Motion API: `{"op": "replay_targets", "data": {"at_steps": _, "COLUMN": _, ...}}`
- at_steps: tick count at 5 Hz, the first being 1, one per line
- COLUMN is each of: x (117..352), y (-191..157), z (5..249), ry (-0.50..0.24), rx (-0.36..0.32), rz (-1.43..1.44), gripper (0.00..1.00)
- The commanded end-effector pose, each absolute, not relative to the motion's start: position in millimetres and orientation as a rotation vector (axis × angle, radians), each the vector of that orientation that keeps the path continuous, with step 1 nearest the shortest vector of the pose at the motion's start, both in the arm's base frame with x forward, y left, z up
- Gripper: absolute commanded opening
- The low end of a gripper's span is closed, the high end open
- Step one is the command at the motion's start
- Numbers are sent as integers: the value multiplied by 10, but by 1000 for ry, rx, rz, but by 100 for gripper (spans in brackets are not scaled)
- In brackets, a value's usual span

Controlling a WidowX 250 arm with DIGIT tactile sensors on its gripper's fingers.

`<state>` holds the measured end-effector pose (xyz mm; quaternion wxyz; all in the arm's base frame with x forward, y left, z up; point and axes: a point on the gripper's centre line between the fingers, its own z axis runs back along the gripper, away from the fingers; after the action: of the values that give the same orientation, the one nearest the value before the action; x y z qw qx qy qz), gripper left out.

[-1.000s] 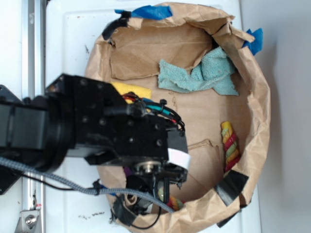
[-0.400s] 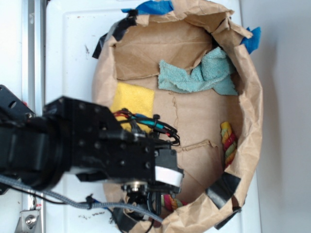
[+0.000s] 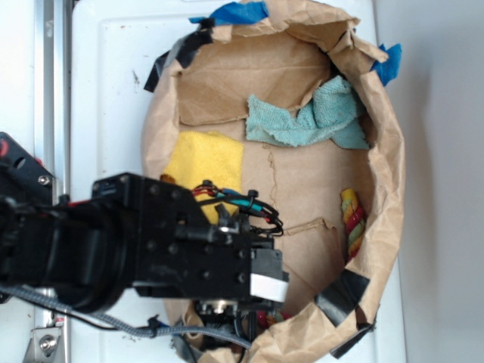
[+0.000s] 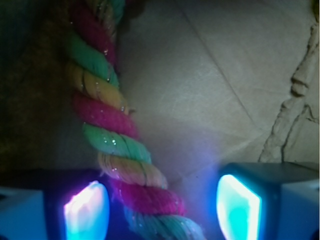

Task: Grab the multicolored rope.

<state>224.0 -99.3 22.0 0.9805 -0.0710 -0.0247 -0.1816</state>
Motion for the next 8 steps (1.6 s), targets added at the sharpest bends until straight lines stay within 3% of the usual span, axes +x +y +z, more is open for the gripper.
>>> {"op": "replay_targets", "data": {"at_steps": 1, "x": 2223, "y": -985, "z": 307, "ry": -65, "rx": -147, "rz": -365, "gripper": 0}}
{"op": "replay_targets", "data": {"at_steps": 5, "x": 2828, "y": -274, "z": 435, "ry": -61, "rx": -115, "rz": -93, "gripper": 0}}
{"op": "replay_targets", "data": {"at_steps": 6, "x": 2941, "y": -31, "z": 592, "ry": -79, "rx": -152, "rz": -5, "gripper": 0}}
{"op": "replay_targets", "data": {"at_steps": 8, "x": 2815, "y": 42, "z": 981, "ry": -161, "rx": -135, "rz": 3, "gripper": 0}}
